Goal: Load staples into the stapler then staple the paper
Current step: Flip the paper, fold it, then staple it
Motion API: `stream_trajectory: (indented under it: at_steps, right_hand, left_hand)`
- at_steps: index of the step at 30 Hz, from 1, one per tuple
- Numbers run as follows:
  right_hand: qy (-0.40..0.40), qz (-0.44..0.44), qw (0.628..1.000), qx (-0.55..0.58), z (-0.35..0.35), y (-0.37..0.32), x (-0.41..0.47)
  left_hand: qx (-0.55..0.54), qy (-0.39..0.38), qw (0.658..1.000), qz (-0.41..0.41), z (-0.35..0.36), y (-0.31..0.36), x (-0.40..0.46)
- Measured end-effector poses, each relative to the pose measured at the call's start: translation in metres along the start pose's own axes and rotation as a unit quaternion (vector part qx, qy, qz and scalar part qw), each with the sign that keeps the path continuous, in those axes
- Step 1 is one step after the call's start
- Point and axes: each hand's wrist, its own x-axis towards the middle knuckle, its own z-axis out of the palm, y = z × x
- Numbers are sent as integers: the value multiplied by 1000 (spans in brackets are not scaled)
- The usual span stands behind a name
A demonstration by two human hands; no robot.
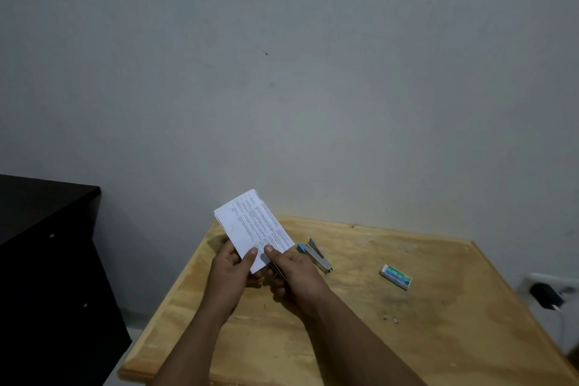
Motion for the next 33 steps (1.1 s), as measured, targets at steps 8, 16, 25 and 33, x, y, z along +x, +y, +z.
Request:
stream_trajectory:
  at_steps: [8,16,25,33]
  right_hand:
    - [30,-6,999,-19,6,-5,-4]
    - [58,-2,998,-31,9,-8,-6]
    - [89,1,992,-91,10,-13,-11]
    - [103,-2,978,-182,-11,-36,-14]
  left_hand:
    - [6,-11,1000,1,0,-1,3]
    - [-5,22,1000,3,1,-2,0]
    - [14,35,999,-1,4,0,-4]
    - [9,98,995,14,6,4,-1]
